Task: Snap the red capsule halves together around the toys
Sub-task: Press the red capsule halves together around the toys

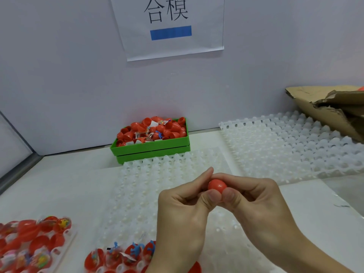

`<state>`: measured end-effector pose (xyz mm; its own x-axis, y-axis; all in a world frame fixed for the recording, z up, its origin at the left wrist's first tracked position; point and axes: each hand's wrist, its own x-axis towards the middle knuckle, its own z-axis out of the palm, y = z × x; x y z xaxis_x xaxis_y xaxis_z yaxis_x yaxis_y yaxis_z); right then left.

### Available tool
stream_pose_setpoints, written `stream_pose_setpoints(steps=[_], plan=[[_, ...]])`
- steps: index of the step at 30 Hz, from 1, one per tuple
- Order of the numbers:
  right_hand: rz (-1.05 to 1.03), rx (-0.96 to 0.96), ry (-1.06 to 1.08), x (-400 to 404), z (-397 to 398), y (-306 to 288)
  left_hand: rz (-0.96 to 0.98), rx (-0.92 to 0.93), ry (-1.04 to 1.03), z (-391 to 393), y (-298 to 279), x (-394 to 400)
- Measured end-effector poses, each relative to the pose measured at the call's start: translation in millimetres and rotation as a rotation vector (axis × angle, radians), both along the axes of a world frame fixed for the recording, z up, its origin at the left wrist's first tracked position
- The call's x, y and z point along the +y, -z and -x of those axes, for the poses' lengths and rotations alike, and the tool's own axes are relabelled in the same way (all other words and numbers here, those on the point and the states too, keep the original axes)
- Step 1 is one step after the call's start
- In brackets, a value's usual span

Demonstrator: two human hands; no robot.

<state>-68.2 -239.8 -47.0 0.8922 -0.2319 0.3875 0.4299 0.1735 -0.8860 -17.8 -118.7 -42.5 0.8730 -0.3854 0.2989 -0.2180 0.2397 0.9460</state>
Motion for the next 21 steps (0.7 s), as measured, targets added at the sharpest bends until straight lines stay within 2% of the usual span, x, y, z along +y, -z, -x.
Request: stream_pose_setpoints(steps=[9, 21], plan=[[-0.047, 0.041, -0.029, -3.0, 0.8, -1.7, -0.027, -0.080, 0.001, -0.7, 0.5, 2.1], [-0.028, 0.006, -0.060, -6.7, 1.5, -7.1, -0.005, -0.090, 0.036, 0.0, -3.4, 3.8]])
